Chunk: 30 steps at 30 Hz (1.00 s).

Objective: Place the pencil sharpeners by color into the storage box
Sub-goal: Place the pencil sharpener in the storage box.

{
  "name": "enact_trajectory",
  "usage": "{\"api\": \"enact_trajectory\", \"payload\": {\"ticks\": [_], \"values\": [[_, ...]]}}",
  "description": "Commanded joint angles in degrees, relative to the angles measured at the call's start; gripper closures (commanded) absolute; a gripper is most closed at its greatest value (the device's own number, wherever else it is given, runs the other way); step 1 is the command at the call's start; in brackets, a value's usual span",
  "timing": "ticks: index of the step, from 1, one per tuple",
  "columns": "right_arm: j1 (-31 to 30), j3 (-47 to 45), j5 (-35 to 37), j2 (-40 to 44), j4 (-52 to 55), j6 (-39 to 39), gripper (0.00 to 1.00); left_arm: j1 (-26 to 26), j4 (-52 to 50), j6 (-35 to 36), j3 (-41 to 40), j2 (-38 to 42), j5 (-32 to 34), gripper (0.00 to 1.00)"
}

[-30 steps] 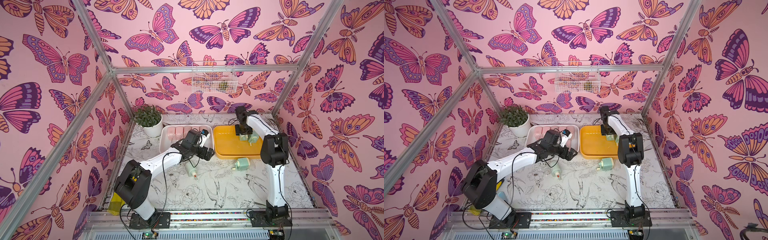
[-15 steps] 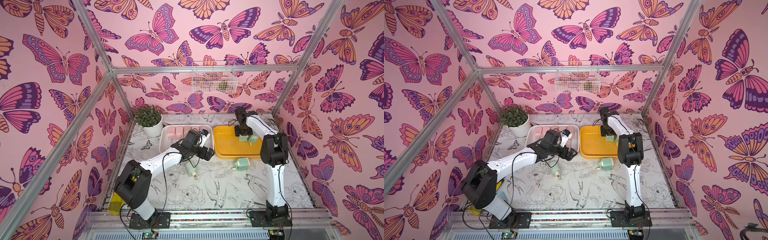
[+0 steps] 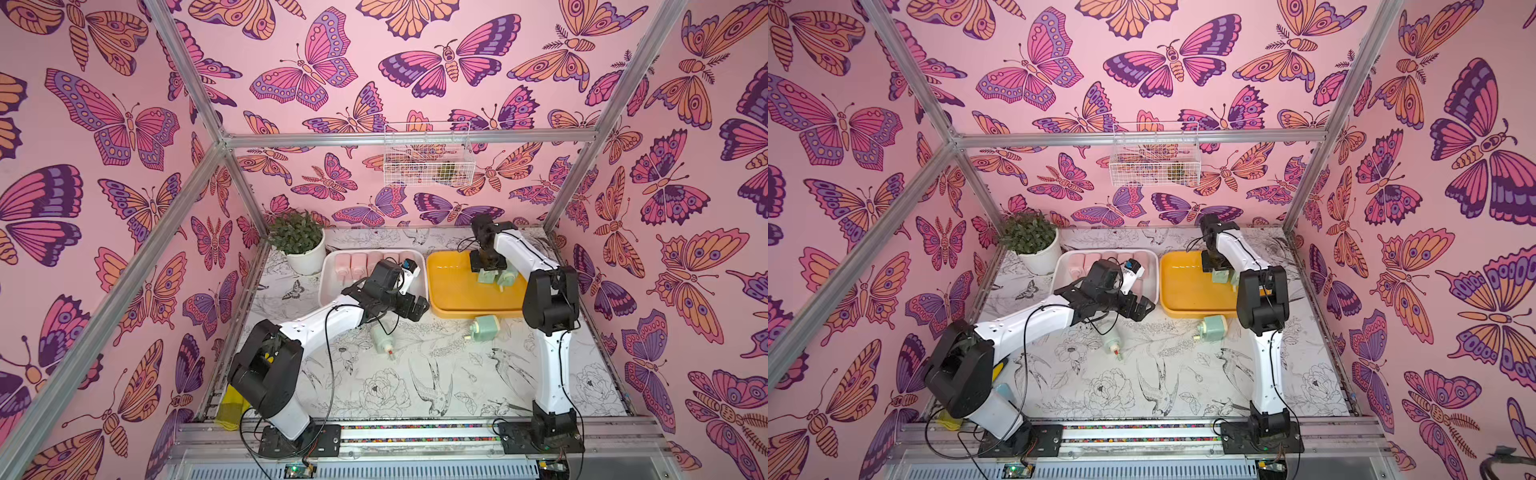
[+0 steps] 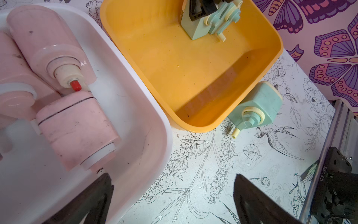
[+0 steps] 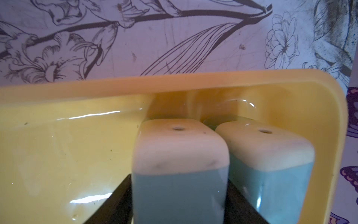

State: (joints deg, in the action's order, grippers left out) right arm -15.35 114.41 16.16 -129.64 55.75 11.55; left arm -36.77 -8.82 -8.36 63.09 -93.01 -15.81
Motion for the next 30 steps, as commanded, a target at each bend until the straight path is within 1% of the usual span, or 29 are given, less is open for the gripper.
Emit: {"api": "enact_trajectory", "payload": {"ticks": [1,6,13,17,20,21,23,24,30], "values": [[0.0,-0.5,1.8,4.0,0.7,-0.5,0.32,-0.2,-0.6,0.4,0.4,-0.6,-0.6,0.0],[0.0,-0.4,4.3,4.3,2.3,-2.5,0.32,-0.2,-0.5,0.5,0.4,-0.7,-0.7,0.0],[-0.2,-0.3,4.3,3.9,3.2,-4.3,0.32,-0.2,-0.4,0.4,0.4,-0.7,-0.8,0.0],[-0.3,1.3,5.2,3.1,4.7,-5.3,0.32,-0.2,-0.5,0.4,0.3,-0.7,-0.7,0.0],[-0.7,2.7,4.1,2.0,6.4,-6.5,0.32,-0.2,-0.5,0.3,0.2,-0.6,-0.5,0.0],[-1.0,2.9,4.1,1.8,6.6,-6.8,0.31,-0.2,-0.5,0.3,0.2,-0.6,-0.5,0.0],[-1.7,3.6,4.3,0.9,6.7,-7.3,0.25,-0.2,-0.5,0.3,0.2,-0.8,-0.6,0.0],[-2.2,4.1,4.6,0.5,6.8,-7.4,0.24,-0.2,-0.4,0.3,0.3,-0.8,-0.7,0.0],[-3.0,6.2,5.9,-1.6,6.9,-6.8,0.23,-0.2,-0.2,0.2,0.2,-0.8,-0.9,0.0]]}}
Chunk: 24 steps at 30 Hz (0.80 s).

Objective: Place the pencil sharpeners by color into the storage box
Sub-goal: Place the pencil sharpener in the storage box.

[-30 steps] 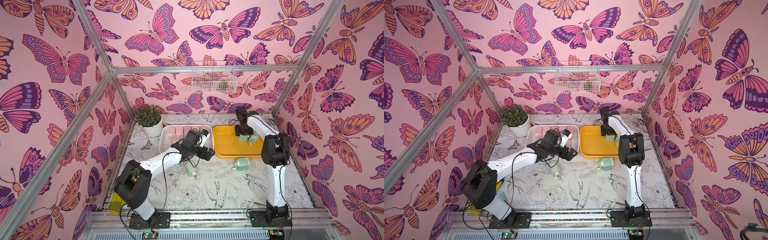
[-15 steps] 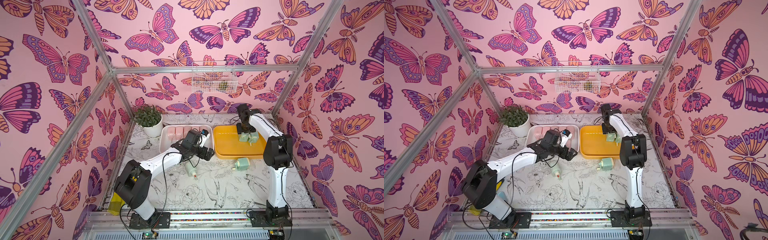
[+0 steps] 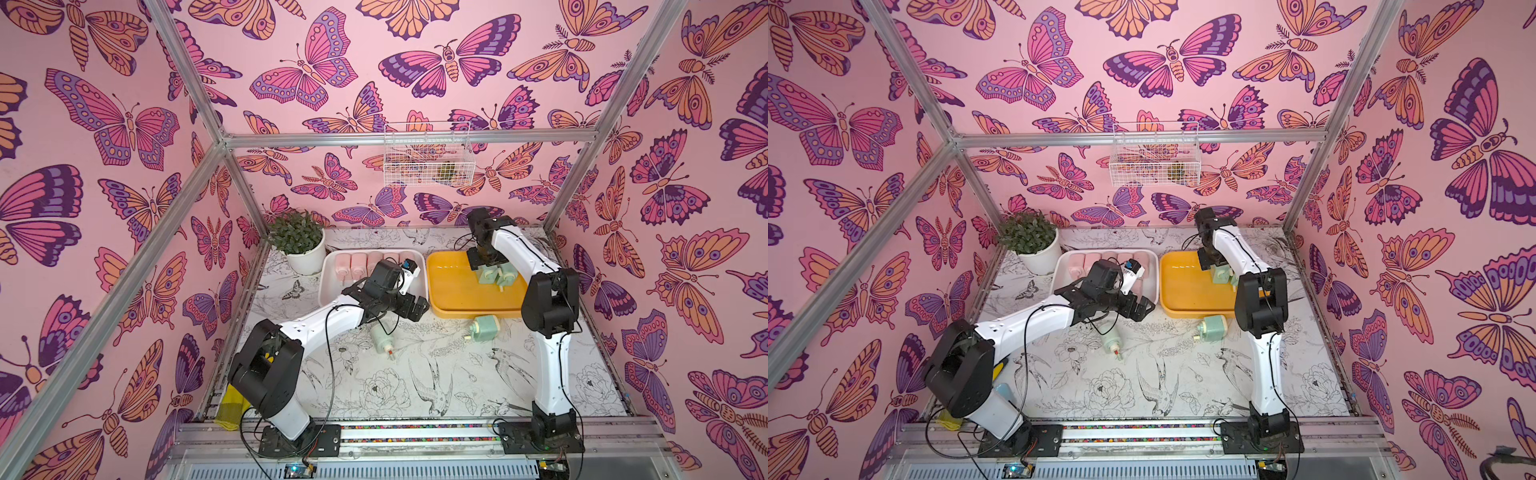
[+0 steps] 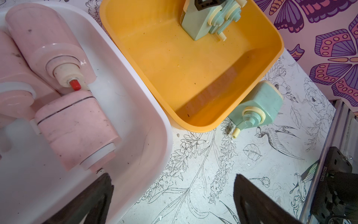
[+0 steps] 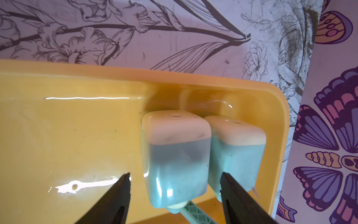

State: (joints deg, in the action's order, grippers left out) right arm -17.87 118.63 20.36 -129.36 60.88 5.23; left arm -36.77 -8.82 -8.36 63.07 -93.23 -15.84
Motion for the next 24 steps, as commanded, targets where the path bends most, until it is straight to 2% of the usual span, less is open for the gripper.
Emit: {"api": "enact_trajectory", "payload": {"ticks": [1,4,5,6,16,24], "values": [[-0.8,2.5,2.5,-2.4,2.0,-0.7,0.23,-0.2,-0.2,0.3,0.2,-0.6,-0.8,0.0],[-1.6,3.5,5.4,-3.5,2.7,-1.2,0.2,-0.2,-0.2,0.5,0.0,-0.5,-0.7,0.0],[-2.1,3.8,6.6,-3.9,3.1,-1.6,0.17,-0.2,-0.2,0.5,0.0,-0.5,-0.6,0.0],[-2.5,4.0,8.0,-4.2,3.2,-1.9,0.01,-0.2,-0.2,0.6,0.0,-0.5,-0.7,0.0],[-4.0,4.1,15.6,-4.6,2.5,-4.2,0.01,-0.2,-0.2,1.0,-0.2,-0.5,-0.3,0.0],[-5.0,4.2,17.0,-6.9,2.2,-4.6,0.01,-0.2,0.2,0.7,-0.4,-1.1,-0.5,0.0]]}}
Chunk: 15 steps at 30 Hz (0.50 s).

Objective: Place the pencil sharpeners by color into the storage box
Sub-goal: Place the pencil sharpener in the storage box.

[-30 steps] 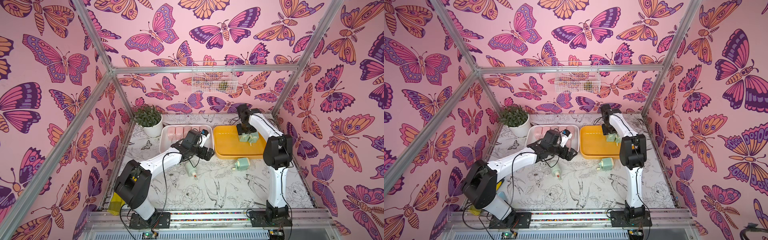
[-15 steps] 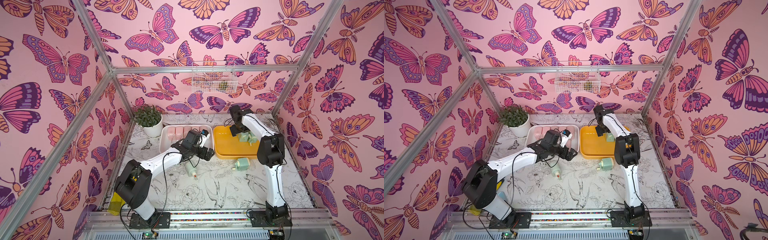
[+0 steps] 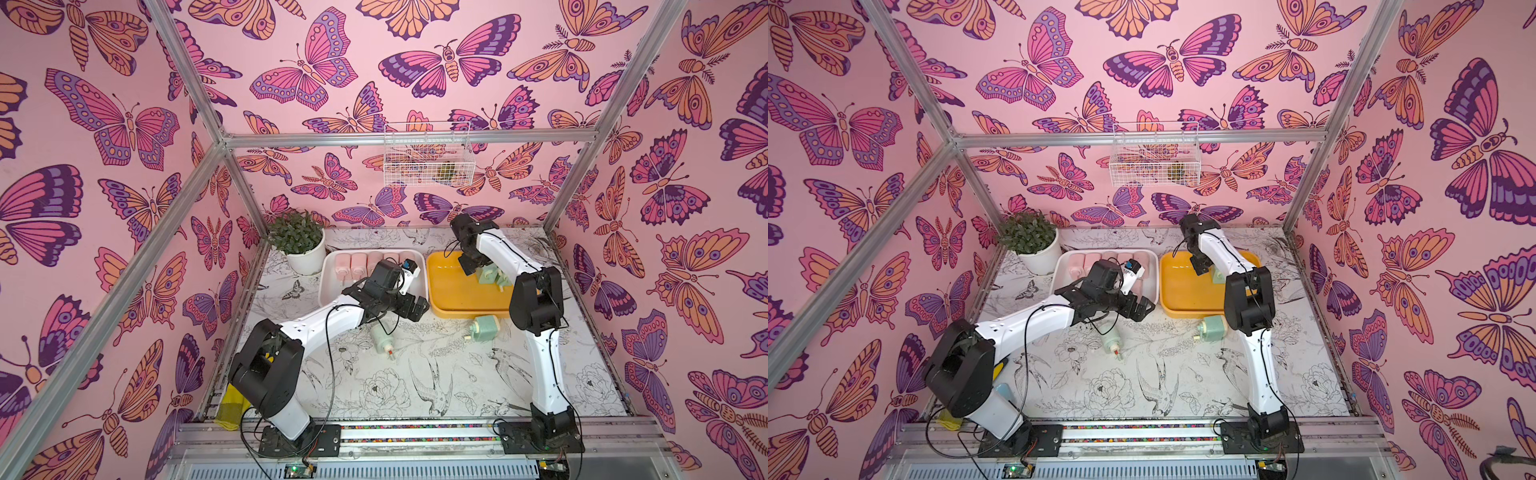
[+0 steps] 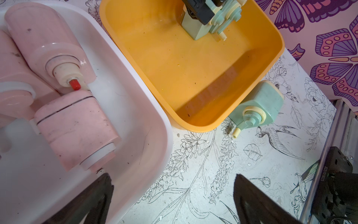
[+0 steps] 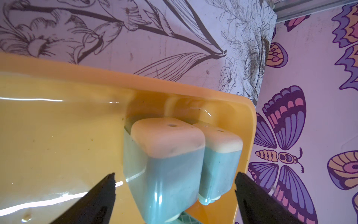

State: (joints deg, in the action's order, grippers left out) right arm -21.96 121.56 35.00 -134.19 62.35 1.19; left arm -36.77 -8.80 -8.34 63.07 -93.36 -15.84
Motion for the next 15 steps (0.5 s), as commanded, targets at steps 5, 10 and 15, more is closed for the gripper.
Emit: {"api": "enact_trajectory", "payload": {"ticks": [5,10,15], "values": [[-1.4,2.0,6.2,-3.7,-0.9,-0.5,0.01,-0.2,0.3,0.7,-0.6,-1.1,-0.4,0.0],[-1.5,2.1,9.6,-4.2,-2.2,0.4,0.01,-0.1,0.4,1.0,-0.7,-1.4,-0.2,0.0],[-1.5,1.9,12.1,-4.9,-2.0,-0.2,0.01,-0.2,0.3,1.3,-0.7,-1.6,-0.2,0.0]]}}
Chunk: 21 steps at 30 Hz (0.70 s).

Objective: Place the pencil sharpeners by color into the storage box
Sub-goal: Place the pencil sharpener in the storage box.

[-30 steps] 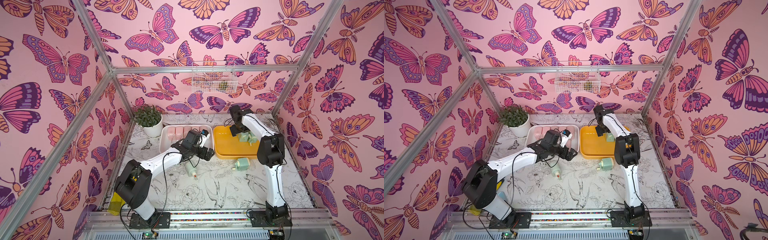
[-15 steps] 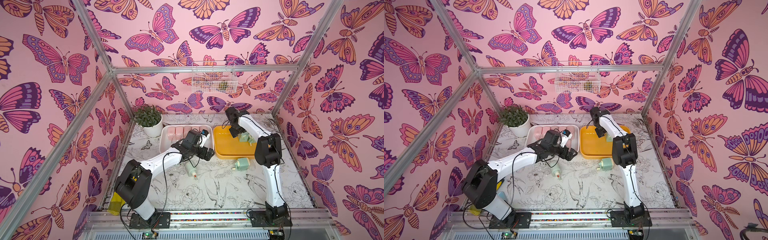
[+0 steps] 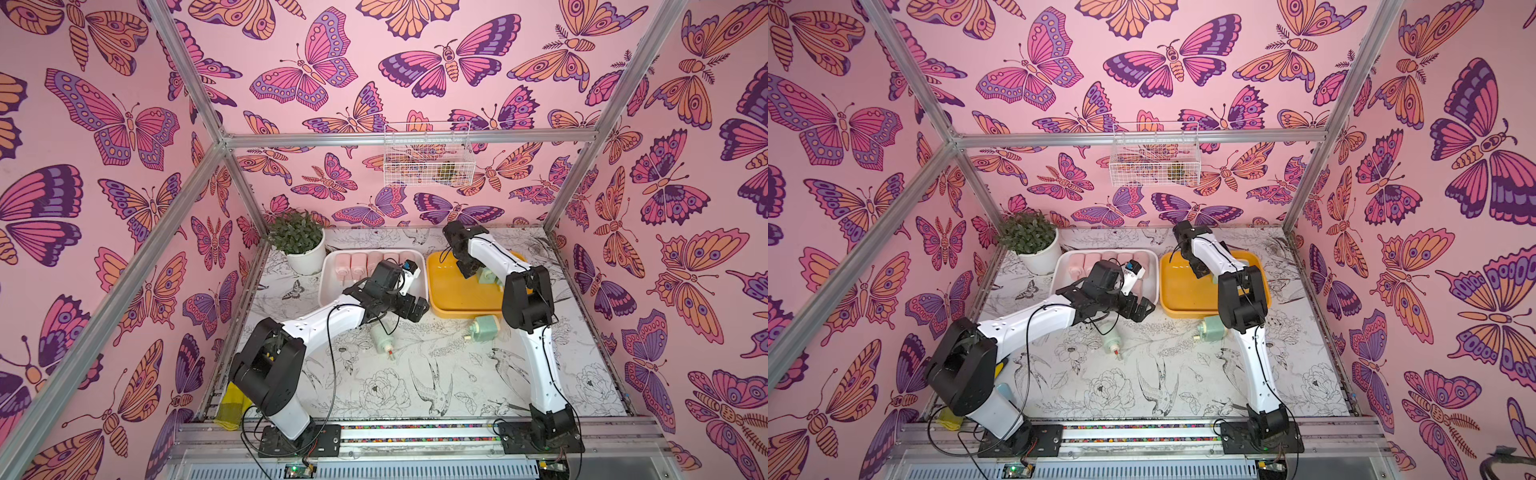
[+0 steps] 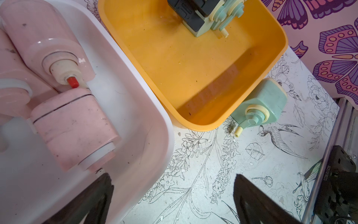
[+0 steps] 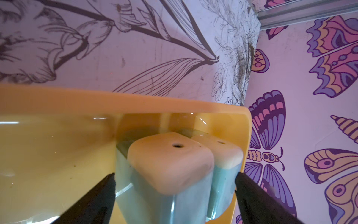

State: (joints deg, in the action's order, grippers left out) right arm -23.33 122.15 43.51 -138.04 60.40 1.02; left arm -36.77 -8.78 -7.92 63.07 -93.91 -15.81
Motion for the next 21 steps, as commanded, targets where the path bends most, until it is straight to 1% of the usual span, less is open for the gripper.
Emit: {"api": "enact_trajectory", "payload": {"ticks": [1,8,15,21], "values": [[-0.1,1.3,4.3,-1.4,0.1,-0.3,0.01,-0.2,0.3,0.9,-0.7,-1.1,-0.1,0.0],[-0.1,1.2,6.2,-1.4,1.2,-0.4,0.01,-0.2,0.3,1.4,-0.8,-0.8,-0.1,0.0],[-0.1,1.3,6.6,-1.1,1.6,-1.4,0.01,-0.2,0.4,1.6,-1.0,-0.7,0.0,0.0],[-0.8,0.9,2.8,-0.3,0.9,-3.8,0.01,-0.2,0.3,1.7,-1.3,-0.6,0.1,0.0]]}}
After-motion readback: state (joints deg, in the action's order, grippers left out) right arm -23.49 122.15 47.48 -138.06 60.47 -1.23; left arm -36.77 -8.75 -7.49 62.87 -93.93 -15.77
